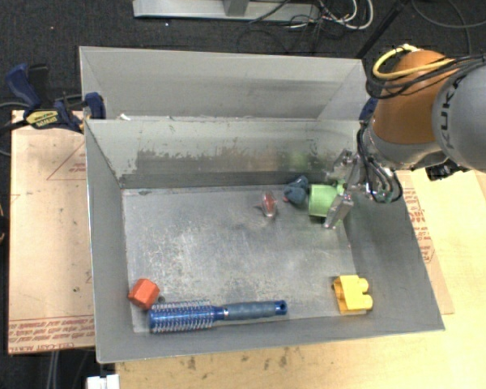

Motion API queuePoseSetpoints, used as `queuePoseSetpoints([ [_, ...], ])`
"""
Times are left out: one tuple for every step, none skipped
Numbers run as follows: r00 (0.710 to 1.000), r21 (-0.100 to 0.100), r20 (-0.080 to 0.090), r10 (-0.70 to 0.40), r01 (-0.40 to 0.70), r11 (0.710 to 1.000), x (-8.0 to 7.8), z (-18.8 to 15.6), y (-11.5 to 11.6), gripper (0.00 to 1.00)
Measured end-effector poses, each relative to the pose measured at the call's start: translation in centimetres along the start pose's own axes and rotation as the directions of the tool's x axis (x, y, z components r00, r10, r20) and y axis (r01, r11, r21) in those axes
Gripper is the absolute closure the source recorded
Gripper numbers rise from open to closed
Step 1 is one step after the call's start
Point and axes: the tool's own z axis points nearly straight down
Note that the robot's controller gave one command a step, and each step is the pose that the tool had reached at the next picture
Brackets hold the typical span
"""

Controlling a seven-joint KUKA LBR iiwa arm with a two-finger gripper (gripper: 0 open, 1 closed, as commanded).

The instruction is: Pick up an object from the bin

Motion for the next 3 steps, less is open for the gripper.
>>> queuePoseSetpoints([
  [0.985,0.001,-0.003,0.173,-0.173,0.985,0.9,0.7,0.2,0.0],
  [0.927,-0.002,0.002,0.376,-0.376,0.927,1.1,4.5,0.0,0.0],
  [0.873,-0.001,0.013,0.487,-0.487,0.873,2.0,4.4,1.6,0.0],
])
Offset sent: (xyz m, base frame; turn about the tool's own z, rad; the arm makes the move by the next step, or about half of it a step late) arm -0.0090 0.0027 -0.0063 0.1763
